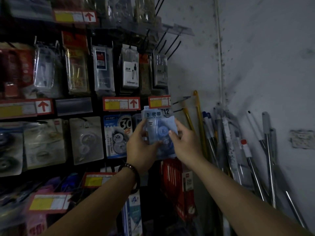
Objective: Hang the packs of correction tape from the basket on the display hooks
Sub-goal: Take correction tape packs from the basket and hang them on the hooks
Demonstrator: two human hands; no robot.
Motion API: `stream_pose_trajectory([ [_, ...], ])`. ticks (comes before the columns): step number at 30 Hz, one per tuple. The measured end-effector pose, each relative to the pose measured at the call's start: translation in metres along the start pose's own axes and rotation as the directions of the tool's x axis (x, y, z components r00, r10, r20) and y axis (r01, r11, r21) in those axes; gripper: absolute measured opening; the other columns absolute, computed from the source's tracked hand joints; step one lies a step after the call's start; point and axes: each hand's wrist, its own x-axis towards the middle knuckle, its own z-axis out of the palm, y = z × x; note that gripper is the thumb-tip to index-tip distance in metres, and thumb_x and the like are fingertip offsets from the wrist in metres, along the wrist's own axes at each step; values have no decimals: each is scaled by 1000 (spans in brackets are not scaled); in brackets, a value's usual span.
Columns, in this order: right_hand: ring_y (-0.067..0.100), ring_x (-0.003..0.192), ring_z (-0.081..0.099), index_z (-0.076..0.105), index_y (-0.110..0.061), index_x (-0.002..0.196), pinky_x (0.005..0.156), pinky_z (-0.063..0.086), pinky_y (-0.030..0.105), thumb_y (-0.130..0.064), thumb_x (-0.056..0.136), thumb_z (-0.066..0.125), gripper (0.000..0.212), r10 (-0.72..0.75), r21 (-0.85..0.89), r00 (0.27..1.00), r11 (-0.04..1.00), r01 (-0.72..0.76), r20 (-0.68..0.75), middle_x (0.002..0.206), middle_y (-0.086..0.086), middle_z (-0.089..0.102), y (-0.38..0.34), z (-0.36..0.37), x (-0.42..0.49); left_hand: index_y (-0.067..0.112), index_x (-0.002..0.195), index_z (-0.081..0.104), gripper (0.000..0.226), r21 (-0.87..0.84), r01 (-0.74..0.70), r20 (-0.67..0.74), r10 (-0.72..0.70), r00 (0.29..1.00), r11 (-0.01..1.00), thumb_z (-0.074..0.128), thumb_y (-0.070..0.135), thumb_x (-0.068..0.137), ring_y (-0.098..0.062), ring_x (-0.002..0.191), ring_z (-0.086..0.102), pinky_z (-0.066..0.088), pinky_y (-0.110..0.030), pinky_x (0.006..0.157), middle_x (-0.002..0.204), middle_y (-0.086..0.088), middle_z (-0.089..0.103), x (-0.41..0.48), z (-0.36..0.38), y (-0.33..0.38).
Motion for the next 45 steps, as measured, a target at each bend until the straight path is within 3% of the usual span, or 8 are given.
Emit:
stream_pose_trajectory([
  [11, 12, 117, 68, 56, -21, 149, 98, 60, 35, -22, 103, 64, 47, 83, -75, 996, 994, -80, 40, 132, -3, 70, 1, 1, 6, 23, 163, 35, 100, 280, -24, 52, 10, 999, 960, 91, 19, 81, -23, 124, 65, 57, -33, 99, 144, -5, 63, 13, -4, -8],
  [17, 24, 84, 71, 73, -16, 109, 67, 56, 34, -17, 99, 65, 13, 71, -218, 997, 974, -65, 22, 90, 5, 74, -8, 11, 15, 24, 163, 30, 96, 348, 76, 108, -121, 987, 935, 83, 27, 84, -29, 115, 69, 62, -41, 93, 134, -11, 68, 24, -7, -5],
  [21, 13, 81, 66, 69, -16, 121, 70, 57, 32, -16, 99, 65, 23, 82, -250, 996, 966, -71, 35, 90, -5, 67, -15, 8, 2, 23, 143, 51, 62, 327, 109, 112, -153, 982, 939, 79, 21, 88, -25, 103, 70, 61, -35, 79, 128, -8, 71, 22, -14, 2],
  [25, 17, 113, 62, 64, -19, 132, 92, 56, 34, -25, 99, 68, 34, 34, -382, 999, 923, -40, -23, 125, 2, 62, -30, 1, -29, 18, 142, 53, 54, 403, 58, 186, -144, 972, 913, 75, 30, 94, -28, 94, 74, 57, -27, 65, 111, -15, 75, -5, -38, 19],
  [29, 3, 92, 64, 67, -22, 120, 73, 50, 16, -24, 99, 67, 20, -7, -325, 1000, 946, 10, 10, 108, -5, 66, -46, -2, -83, 27, 114, 67, 18, 510, -144, 297, -17, 955, 848, 71, 33, 97, -1, 79, 68, 52, -13, 63, 90, 11, 72, -63, -79, 38],
  [32, 2, 84, 65, 67, -26, 115, 68, 52, 22, -28, 101, 66, 14, 44, -287, 991, 958, -7, 124, 98, -9, 68, -56, 3, -133, 32, 102, 72, 13, 611, -228, 426, -73, 902, 758, 68, 42, 95, -2, 80, 70, 56, -24, 72, 89, 13, 75, -117, -111, 32],
  [40, 8, 74, 69, 70, -29, 102, 70, 57, 35, -33, 100, 66, 6, 291, -288, 846, 942, -172, 447, 81, -11, 71, -39, 54, -299, 37, 106, 68, 45, 715, -168, 571, -428, 701, 679, 46, 70, 83, -4, 89, 72, 58, -29, 77, 96, 15, 76, -282, -193, -21],
  [45, 12, 75, 67, 72, -26, 100, 69, 53, 33, -24, 103, 56, 16, 454, -406, 650, 883, -235, 609, 87, -6, 74, 4, 106, -429, 39, 112, 70, 29, 804, -54, 500, -623, 601, 593, 56, 58, 96, -10, 97, 72, 59, -33, 85, 105, 16, 77, -394, -238, -89],
])
